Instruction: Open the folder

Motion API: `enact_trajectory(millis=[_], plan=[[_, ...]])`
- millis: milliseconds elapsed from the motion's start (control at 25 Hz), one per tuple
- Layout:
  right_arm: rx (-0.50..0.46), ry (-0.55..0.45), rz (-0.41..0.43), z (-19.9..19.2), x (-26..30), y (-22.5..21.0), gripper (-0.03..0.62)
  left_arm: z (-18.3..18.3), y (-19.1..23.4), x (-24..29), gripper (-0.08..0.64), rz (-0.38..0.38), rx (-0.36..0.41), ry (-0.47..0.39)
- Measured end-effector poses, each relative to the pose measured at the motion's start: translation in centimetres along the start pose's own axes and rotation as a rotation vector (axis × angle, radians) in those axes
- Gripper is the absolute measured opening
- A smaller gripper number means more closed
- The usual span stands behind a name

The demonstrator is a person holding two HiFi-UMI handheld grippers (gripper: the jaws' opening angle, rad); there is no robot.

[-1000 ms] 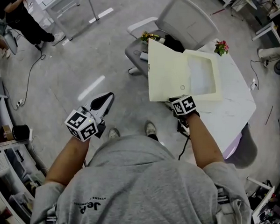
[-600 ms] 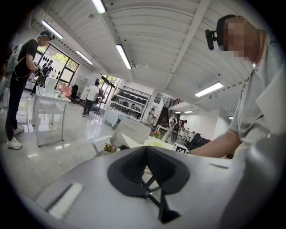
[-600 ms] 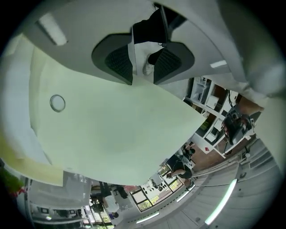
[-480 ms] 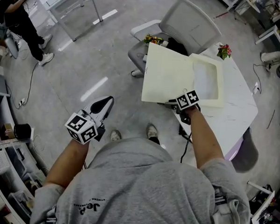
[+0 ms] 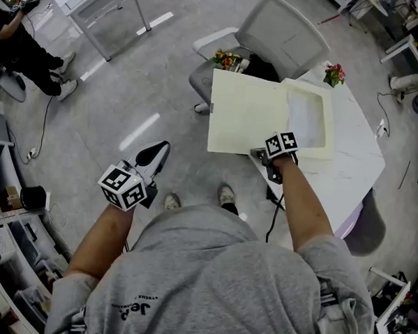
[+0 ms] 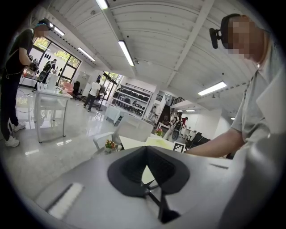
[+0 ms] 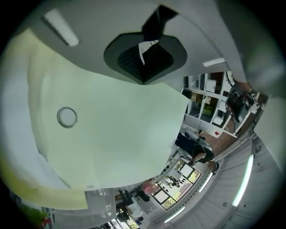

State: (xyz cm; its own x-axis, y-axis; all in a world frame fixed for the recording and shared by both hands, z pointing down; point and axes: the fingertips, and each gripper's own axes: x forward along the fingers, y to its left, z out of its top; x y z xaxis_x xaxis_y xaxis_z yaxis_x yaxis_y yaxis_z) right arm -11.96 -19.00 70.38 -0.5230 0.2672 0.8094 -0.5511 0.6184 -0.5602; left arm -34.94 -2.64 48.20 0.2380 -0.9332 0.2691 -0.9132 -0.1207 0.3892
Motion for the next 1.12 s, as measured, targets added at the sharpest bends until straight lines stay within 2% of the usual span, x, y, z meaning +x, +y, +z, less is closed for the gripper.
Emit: enact_trajectory(millis=[160, 320, 640, 800, 1120], plan=[[-0.004, 0.055, -0.075, 0.0, 0.1, -0.1, 0.003, 0.3, 0.7, 1.8, 0.049, -0.003, -0.028, 0.016], [0.020, 0.061, -0.117, 0.0, 0.1, -0.3, 0.003, 0.9, 0.7, 3.5, 0.049, -0.020, -0.037, 0.019], [-0.031, 0.068, -0.187, -0.2, 0.2, -0.3, 0.005, 1.8, 1.8, 5.8, 0.049, -0.014, -0.068, 0.010], [-0.042, 0.084, -0.200, -0.2, 0.2, -0.3, 0.005, 1.7, 2.5, 6.4, 0.049, 0.002, -0.082, 0.014], [-0.054, 0.090, -0.211, 0.0, 0.2, -0.3, 0.005, 1.6, 2.7, 6.8, 0.049, 0.008, -0.060, 0.031]])
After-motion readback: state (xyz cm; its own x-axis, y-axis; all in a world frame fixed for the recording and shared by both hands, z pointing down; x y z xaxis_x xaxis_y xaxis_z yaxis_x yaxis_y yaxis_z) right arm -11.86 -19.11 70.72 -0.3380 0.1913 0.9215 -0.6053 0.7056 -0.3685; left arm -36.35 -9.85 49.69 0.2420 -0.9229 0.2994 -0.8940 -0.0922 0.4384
